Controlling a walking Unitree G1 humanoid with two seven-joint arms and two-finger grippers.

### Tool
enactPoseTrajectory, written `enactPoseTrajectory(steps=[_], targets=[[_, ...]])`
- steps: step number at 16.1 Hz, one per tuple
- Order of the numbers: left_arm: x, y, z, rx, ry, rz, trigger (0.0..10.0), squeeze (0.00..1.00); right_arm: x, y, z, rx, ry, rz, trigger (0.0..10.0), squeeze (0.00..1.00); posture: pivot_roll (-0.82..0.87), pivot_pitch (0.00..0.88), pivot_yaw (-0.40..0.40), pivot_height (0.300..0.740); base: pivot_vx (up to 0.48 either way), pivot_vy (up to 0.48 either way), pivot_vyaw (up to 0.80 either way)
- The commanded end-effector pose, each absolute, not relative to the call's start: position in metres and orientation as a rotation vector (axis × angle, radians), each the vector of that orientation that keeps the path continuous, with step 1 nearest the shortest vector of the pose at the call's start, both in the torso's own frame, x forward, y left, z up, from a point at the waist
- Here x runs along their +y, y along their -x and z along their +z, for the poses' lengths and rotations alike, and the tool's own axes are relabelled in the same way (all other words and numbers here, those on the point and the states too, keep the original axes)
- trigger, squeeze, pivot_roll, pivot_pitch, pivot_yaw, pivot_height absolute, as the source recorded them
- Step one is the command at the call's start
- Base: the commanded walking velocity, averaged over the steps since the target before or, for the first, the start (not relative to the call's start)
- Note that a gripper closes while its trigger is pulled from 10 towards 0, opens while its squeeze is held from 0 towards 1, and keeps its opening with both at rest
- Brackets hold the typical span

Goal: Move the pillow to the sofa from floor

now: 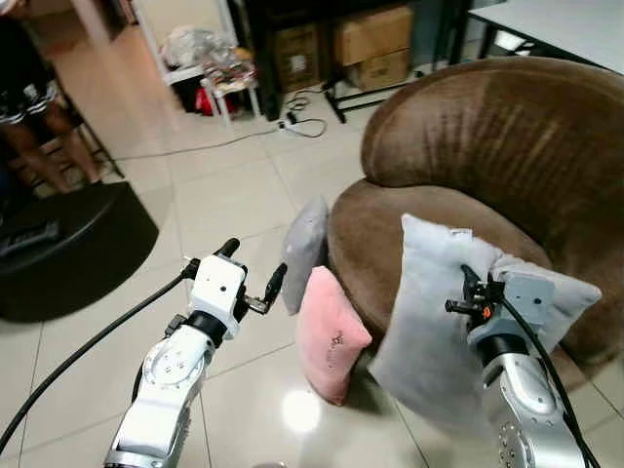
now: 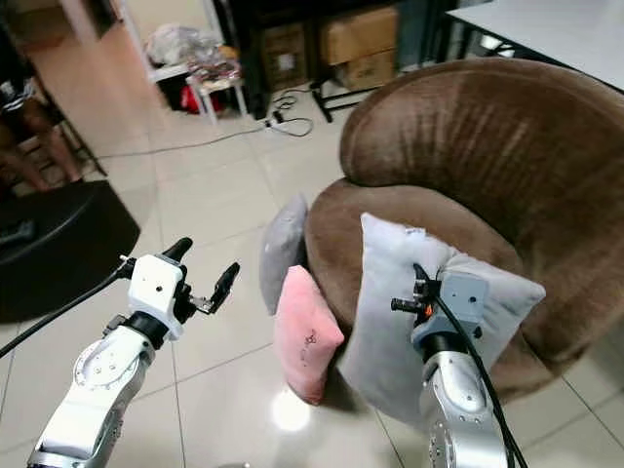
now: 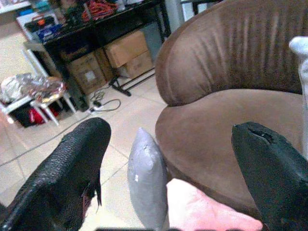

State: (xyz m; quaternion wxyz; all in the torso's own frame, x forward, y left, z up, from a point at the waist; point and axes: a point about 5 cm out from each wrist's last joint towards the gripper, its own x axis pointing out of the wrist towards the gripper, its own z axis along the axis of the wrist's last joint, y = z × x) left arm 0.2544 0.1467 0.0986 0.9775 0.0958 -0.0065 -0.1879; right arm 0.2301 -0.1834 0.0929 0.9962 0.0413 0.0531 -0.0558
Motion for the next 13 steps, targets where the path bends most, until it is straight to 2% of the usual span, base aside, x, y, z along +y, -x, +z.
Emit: enactPoseTrajectory(steps=[1, 4, 11, 13], targets=[[0.151, -0.253, 0.100, -0.019, -0.221, -0.368, 10.0, 0.10, -0.177, -0.229, 0.101, 0.047, -0.078, -0.095, 10.0, 0.00, -0.17, 0.000, 0.152, 0.740, 0.000, 0.000, 0.00], [0.150, -0.255, 0.100, -0.017, -0.222, -0.375, 10.0, 0.10, -0.176, -0.229, 0.098, 0.055, -0.036, -0.092, 10.0, 0.00, -0.17, 0.000, 0.153, 0.740, 0.000, 0.000, 0.00], [0.147, -0.248, 0.096, -0.028, -0.180, -0.259, 10.0, 0.10, -0.179, -0.249, 0.104, 0.052, 0.000, 0.001, 10.0, 0.00, -0.13, 0.000, 0.016, 0.740, 0.000, 0.000, 0.00], [0.147, -0.245, 0.094, -0.025, -0.176, -0.244, 10.0, 0.10, -0.179, -0.253, 0.104, 0.054, 0.003, 0.016, 10.0, 0.00, -0.13, 0.000, 0.003, 0.740, 0.000, 0.000, 0.00]])
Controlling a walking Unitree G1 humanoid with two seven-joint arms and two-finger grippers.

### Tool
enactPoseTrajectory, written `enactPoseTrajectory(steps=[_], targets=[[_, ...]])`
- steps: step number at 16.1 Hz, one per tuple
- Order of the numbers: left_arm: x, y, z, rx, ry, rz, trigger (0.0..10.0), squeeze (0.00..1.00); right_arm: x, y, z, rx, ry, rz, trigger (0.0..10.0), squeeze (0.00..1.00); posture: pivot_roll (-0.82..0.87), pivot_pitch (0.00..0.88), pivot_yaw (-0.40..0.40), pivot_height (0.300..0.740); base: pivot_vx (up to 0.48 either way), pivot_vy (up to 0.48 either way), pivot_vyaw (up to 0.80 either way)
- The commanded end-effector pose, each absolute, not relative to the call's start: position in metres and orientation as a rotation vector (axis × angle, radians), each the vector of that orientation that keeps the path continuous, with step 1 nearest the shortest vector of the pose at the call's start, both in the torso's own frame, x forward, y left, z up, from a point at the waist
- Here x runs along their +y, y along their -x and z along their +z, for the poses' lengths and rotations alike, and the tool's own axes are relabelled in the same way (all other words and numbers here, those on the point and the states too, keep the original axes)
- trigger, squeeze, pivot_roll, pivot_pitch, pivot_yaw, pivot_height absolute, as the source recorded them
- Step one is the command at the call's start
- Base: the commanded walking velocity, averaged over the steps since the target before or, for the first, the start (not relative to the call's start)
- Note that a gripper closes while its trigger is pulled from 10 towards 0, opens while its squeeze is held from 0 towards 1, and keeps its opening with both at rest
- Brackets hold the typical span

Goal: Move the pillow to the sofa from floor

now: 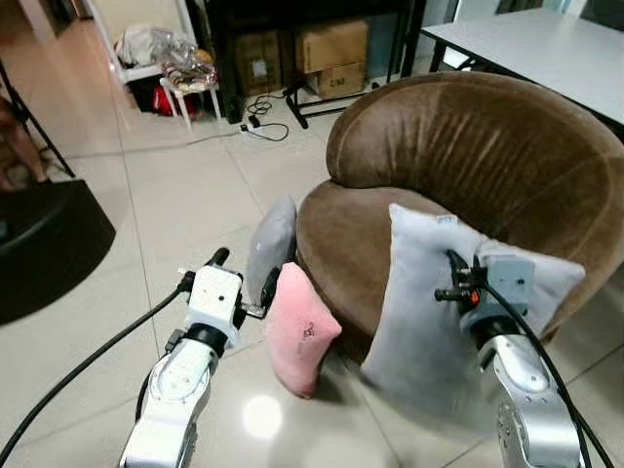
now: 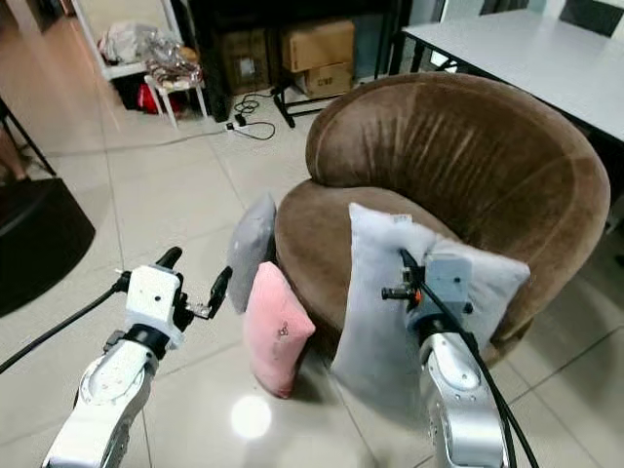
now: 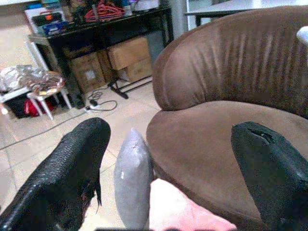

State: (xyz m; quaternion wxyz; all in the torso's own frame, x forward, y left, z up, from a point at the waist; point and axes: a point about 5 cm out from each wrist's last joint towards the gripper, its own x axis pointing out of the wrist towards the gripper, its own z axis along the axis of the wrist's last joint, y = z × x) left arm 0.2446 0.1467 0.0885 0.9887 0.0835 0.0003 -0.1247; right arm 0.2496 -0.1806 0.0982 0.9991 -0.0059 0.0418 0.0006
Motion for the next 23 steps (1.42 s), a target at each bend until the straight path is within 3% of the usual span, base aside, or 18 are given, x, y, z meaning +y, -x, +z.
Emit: enactPoseTrajectory(steps=[1, 12, 20, 23], targets=[[0.148, -0.243, 0.092, -0.024, -0.175, -0.224, 10.0, 0.10, -0.179, -0.254, 0.105, 0.055, 0.005, 0.024, 10.0, 0.00, -0.13, 0.000, -0.015, 0.740, 0.000, 0.000, 0.00], [0.153, -0.246, 0.096, -0.048, -0.200, -0.157, 10.0, 0.09, -0.187, -0.247, 0.098, 0.091, -0.044, 0.004, 10.0, 0.00, -0.12, 0.000, 0.006, 0.740, 0.000, 0.000, 0.00], [0.155, -0.248, 0.103, -0.078, -0.215, -0.224, 10.0, 0.11, -0.181, -0.245, 0.096, 0.083, -0.101, -0.007, 10.0, 0.00, -0.11, 0.000, 0.041, 0.740, 0.032, 0.000, 0.00], [0.155, -0.248, 0.103, -0.072, -0.216, -0.241, 10.0, 0.12, -0.185, -0.246, 0.096, 0.083, -0.096, -0.021, 10.0, 0.00, -0.12, 0.000, 0.049, 0.740, 0.282, 0.000, -0.69]])
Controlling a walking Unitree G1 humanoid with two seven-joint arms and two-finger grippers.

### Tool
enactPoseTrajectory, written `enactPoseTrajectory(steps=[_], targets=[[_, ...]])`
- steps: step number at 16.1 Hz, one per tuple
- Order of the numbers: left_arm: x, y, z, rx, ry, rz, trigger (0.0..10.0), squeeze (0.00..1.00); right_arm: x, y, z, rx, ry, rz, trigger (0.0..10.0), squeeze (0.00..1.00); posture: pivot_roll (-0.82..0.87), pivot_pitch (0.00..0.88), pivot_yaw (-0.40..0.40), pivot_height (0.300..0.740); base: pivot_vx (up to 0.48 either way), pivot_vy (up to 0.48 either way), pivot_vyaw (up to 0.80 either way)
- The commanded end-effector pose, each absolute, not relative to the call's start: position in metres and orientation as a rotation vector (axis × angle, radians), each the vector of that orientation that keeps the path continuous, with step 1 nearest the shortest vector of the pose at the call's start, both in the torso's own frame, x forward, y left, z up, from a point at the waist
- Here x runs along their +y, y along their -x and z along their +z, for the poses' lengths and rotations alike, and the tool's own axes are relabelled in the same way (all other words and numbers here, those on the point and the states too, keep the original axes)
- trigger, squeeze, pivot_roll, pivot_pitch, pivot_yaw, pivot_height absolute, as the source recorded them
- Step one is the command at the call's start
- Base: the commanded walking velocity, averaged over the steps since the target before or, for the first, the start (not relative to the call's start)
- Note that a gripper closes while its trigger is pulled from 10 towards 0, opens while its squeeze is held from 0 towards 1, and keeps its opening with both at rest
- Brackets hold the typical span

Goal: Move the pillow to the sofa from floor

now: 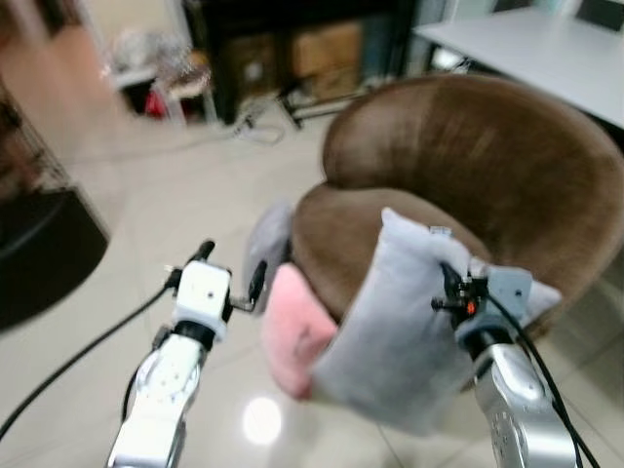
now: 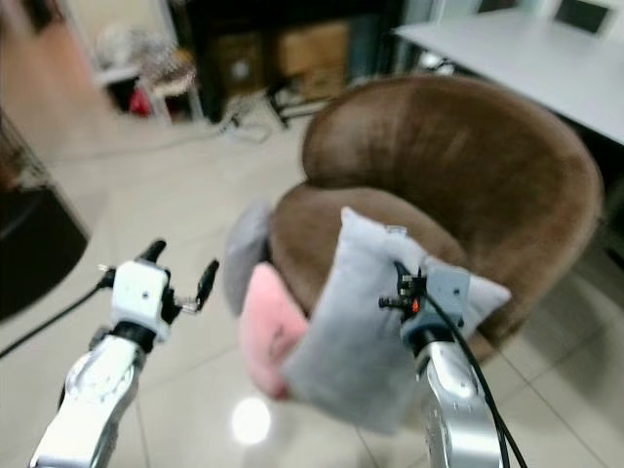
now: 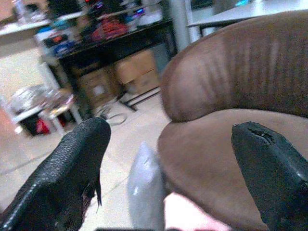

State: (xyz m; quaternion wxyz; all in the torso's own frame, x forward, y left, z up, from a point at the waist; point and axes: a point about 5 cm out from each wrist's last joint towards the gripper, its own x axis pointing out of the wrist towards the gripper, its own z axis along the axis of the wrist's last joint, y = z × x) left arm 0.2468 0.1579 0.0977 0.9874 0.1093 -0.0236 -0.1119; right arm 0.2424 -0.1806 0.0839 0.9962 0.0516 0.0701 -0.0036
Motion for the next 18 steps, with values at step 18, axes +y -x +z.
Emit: enactPoseTrajectory(steps=[18], targets=[[0.1587, -0.2479, 0.1035, -0.065, -0.231, -0.264, 10.0, 0.11, -0.1906, -0.2491, 0.0931, 0.089, -0.082, -0.051, 10.0, 0.00, -0.10, 0.000, 0.049, 0.740, 0.314, 0.000, -0.40]])
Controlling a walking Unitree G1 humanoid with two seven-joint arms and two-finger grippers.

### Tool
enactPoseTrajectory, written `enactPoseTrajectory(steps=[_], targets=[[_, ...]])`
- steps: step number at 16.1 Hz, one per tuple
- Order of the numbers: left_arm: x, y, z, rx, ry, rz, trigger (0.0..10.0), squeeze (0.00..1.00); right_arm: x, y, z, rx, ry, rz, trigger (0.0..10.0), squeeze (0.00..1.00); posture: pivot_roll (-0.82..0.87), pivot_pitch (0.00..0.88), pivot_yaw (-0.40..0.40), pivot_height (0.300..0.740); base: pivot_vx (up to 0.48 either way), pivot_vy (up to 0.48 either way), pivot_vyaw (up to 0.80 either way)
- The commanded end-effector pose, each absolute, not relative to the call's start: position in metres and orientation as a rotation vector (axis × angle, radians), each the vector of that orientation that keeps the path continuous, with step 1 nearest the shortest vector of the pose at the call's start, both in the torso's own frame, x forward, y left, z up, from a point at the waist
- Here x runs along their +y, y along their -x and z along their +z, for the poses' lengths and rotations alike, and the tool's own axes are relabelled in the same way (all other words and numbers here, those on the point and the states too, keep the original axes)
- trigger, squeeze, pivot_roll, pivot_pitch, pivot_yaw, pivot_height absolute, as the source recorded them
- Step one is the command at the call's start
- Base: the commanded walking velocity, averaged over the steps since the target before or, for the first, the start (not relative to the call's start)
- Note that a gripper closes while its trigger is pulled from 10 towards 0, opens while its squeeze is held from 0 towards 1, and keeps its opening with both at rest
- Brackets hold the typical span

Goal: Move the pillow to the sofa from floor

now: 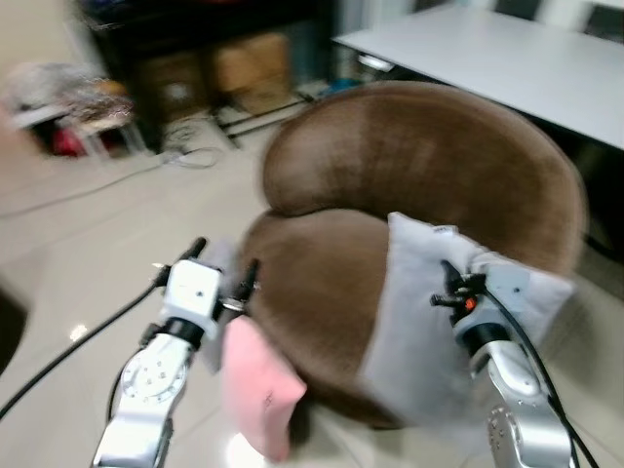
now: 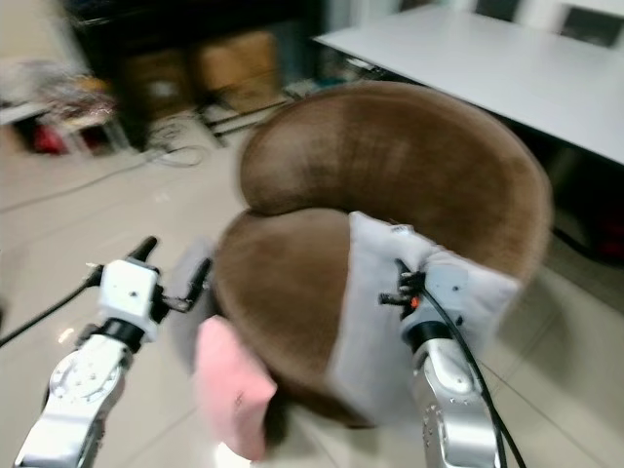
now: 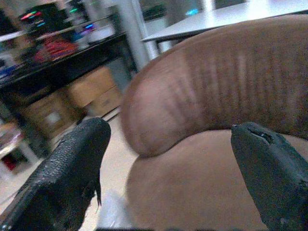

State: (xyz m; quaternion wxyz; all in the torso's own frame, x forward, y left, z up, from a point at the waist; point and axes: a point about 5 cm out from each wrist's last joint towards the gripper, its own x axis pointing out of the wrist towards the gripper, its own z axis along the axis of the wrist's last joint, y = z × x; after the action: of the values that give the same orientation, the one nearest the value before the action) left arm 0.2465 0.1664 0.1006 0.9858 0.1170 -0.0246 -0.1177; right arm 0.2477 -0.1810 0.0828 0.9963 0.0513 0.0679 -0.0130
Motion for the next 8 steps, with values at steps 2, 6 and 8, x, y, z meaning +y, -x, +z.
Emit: enactPoseTrajectory(steps=[2, 6, 8], targets=[[0.1588, -0.2476, 0.1035, -0.065, -0.232, -0.264, 10.0, 0.11, -0.1890, -0.2501, 0.0969, 0.064, -0.078, -0.025, 10.0, 0.00, -0.10, 0.000, 0.047, 0.740, 0.306, 0.000, -0.40], [0.1592, -0.2467, 0.1036, -0.064, -0.232, -0.263, 10.0, 0.11, -0.1887, -0.2534, 0.1016, 0.047, -0.071, -0.016, 10.0, 0.00, -0.09, 0.000, 0.043, 0.740, 0.307, 0.000, 0.00], [0.1592, -0.2459, 0.1034, -0.062, -0.233, -0.261, 10.0, 0.11, -0.1911, -0.2540, 0.1006, 0.049, -0.063, -0.018, 10.0, 0.00, -0.09, 0.000, 0.038, 0.740, 0.306, 0.000, 0.00]])
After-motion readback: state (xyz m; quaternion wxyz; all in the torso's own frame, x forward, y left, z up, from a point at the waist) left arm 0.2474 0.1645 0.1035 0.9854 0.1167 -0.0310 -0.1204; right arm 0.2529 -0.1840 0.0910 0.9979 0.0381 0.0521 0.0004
